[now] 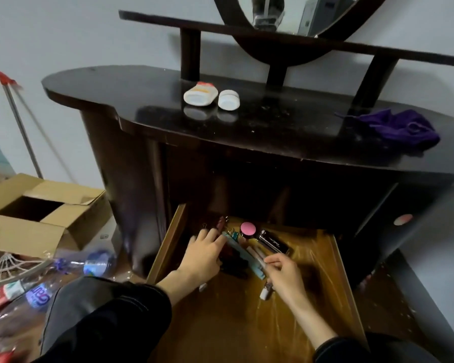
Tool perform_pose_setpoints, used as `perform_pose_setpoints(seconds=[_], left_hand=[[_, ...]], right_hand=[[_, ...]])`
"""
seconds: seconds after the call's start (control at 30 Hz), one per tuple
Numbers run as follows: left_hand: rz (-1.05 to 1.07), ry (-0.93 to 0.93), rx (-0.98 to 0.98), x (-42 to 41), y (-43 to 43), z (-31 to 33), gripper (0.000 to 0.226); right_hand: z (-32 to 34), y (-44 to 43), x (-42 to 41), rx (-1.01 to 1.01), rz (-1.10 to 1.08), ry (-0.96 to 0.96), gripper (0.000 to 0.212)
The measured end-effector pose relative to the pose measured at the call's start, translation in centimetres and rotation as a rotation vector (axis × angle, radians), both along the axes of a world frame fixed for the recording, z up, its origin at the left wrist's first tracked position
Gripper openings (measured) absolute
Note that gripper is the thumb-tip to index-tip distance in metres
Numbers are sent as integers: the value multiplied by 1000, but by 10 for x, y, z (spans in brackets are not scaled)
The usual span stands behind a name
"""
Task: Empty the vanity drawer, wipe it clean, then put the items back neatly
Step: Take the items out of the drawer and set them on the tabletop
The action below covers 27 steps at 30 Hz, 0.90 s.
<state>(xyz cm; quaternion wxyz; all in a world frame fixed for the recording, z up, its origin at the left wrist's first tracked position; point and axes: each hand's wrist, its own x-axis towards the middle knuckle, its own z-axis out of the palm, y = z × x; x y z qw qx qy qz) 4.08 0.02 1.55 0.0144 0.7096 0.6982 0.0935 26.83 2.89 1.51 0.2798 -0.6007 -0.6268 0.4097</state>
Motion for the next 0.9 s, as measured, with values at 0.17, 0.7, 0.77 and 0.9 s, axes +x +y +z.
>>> perform_pose_setpoints(seconds=[0.17, 0.7, 0.77, 0.9], left_hand=[[-27, 104, -152, -2, 19, -16, 76], [97, -348, 10, 4, 8, -7, 43], [186, -616, -13, 2, 3, 1, 41], [322, -1028, -100, -5, -6, 12, 41]], right_hand=[[-11, 6, -2, -31, 49, -66, 18], [-12, 5, 6, 65, 75, -208, 14], [-12, 5, 4, 123, 151, -349, 20], [-16, 5, -14, 279, 377, -568, 38]])
